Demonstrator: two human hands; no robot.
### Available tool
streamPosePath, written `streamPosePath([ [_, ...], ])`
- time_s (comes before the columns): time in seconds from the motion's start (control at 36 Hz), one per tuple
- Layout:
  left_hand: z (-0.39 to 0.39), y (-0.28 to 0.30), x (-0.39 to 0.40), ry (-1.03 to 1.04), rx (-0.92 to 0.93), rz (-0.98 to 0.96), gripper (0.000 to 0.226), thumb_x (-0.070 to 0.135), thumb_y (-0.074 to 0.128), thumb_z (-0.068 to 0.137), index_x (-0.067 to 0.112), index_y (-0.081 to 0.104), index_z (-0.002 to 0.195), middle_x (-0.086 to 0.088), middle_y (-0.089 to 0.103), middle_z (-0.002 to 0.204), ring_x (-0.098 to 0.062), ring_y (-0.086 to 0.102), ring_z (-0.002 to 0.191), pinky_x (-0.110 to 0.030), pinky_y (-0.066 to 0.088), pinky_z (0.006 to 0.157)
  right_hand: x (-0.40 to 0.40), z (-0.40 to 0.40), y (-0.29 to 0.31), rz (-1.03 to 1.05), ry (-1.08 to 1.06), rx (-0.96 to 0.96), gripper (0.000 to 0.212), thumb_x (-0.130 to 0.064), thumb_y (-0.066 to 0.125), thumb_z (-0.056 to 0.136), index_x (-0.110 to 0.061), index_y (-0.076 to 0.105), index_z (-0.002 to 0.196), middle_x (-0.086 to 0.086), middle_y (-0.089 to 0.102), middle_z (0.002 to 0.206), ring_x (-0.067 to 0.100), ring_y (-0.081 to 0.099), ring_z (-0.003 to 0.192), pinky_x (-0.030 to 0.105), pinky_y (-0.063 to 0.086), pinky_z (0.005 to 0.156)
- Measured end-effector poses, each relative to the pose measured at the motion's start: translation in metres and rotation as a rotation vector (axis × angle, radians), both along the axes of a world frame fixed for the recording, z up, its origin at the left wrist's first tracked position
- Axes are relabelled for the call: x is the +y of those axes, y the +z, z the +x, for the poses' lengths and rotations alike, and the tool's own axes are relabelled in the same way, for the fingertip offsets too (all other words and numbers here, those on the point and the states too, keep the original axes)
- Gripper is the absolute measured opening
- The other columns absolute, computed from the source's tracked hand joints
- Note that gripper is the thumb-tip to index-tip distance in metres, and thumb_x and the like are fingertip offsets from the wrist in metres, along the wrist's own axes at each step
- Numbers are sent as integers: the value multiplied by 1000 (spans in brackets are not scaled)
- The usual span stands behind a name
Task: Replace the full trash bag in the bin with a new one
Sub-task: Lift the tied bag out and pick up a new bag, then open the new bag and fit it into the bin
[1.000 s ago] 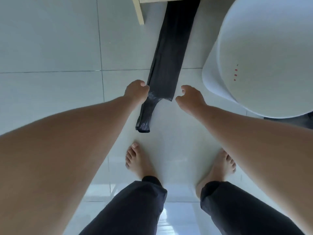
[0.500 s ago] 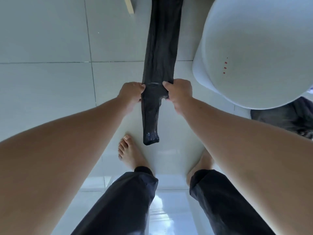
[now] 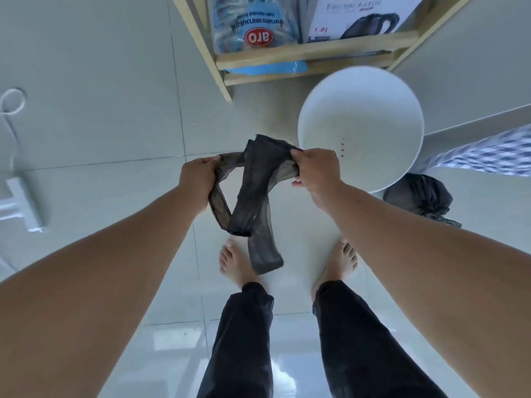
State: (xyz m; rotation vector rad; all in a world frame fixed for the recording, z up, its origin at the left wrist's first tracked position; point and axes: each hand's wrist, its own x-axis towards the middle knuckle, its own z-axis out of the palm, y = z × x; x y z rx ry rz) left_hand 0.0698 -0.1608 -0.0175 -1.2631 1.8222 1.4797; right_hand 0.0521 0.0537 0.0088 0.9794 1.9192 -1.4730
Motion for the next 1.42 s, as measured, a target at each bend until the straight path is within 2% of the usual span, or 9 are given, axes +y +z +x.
streamPosePath([
  [0.22, 2, 25, -42, -233, -210, -323, 10, 7, 48, 99, 8, 54, 90, -4, 46, 65, -23, 53, 77, -27, 40, 62, 29, -4, 25, -46, -228, -38, 22, -21, 55, 99, -4, 63, 88, 7, 64, 75, 26, 67, 56, 37, 62, 55],
  [0.42, 20, 61, -13, -560, 99, -31, 83, 78, 55, 69, 34, 40, 138, -3, 57, 109, -20, 58, 88, -27, 46, 62, 30, 5, 29, -68, -155, -60, 14, -17, 57, 97, -13, 62, 84, 8, 56, 70, 14, 46, 45, 24, 52, 43],
  [0.58, 35, 43, 10, -1060, 122, -204, 88, 57, 87, 48, 40, 52, 127, 11, 12, 155, -21, 29, 142, -40, 33, 116, 30, 8, 31, -6, 19, -33, 28, -36, 65, 91, -11, 64, 78, 5, 49, 64, 17, 43, 50, 24, 50, 47],
  [0.69, 39, 32, 22, -1057, 296, -350, 20, 21, 71, 87, 9, 75, 103, -10, 44, 142, -28, 53, 123, -23, 39, 98, 40, 5, 35, 20, 110, -13, 40, -45, 68, 87, -10, 59, 72, 4, 44, 54, 19, 42, 44, 27, 51, 50],
  [0.83, 18, 44, 23, -875, 297, -423, 40, 33, 43, 100, 7, 72, 106, -9, 57, 128, -27, 57, 117, -27, 42, 96, 65, -4, 48, 65, 66, 59, 35, -37, 62, 93, -6, 63, 78, 10, 62, 70, 18, 62, 55, 27, 58, 60],
  [0.94, 1, 73, 27, -720, 299, -371, 49, 39, 38, 104, 4, 60, 77, -8, 54, 72, -22, 48, 66, -30, 35, 64, 95, -13, 56, -75, -232, -7, 35, -28, 49, 101, 1, 65, 111, 11, 69, 88, 20, 67, 67, 36, 61, 67],
  [1.11, -32, 105, 57, -93, 253, 10, 50, 52, 54, 94, 14, 49, 63, 2, 60, 54, -10, 62, 48, -19, 50, 54, 128, -21, 70, -262, -674, -32, 29, -15, 53, 100, -10, 58, 72, 0, 56, 49, 10, 45, 43, 21, 51, 38],
  [1.25, -38, 122, 80, -523, 336, 59, 69, 74, 66, 71, 5, 61, 69, -3, 57, 66, -14, 56, 65, -27, 44, 70, 152, -15, 71, -241, -619, -41, 35, -30, 66, 92, -13, 55, 64, -2, 41, 49, 9, 32, 39, 17, 39, 38],
  [1.42, -43, 133, 106, -795, 437, -93, 24, 20, 74, 83, 3, 61, 71, 5, 53, 62, -5, 46, 55, -18, 36, 55, 178, -9, 77, -87, -362, -54, 31, -43, 65, 90, -14, 65, 81, 1, 52, 61, 13, 48, 46, 25, 51, 49],
])
